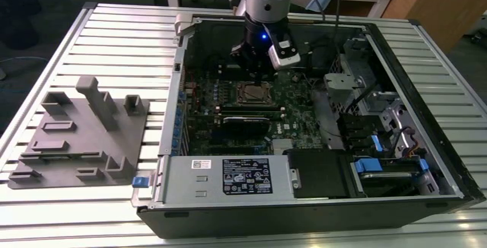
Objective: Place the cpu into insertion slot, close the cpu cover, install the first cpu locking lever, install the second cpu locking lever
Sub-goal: 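Install the second cpu locking lever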
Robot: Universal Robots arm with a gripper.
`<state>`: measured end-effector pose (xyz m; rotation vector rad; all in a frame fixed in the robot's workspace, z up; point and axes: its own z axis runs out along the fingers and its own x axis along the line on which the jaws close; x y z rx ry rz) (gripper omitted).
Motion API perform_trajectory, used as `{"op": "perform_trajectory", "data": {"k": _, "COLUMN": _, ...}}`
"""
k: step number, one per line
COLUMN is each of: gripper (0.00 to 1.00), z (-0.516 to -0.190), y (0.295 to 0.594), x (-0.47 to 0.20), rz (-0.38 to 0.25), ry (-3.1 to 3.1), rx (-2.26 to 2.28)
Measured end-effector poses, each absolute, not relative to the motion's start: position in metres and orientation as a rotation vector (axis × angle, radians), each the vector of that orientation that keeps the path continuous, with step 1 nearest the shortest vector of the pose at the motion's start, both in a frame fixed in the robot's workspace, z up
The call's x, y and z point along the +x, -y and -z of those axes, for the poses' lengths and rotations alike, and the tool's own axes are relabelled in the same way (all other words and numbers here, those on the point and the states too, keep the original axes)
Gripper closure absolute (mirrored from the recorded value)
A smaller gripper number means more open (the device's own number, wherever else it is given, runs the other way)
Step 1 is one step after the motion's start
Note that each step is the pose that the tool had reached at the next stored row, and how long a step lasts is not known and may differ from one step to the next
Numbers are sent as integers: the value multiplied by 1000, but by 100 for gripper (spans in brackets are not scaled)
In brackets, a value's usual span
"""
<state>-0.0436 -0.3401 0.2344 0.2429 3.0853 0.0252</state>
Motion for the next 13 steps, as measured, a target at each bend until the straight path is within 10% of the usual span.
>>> {"op": "perform_trajectory", "data": {"k": 13, "gripper": 89, "z": -234, "y": 343, "x": -44, "rz": -25, "ry": -3085, "rx": 243}}
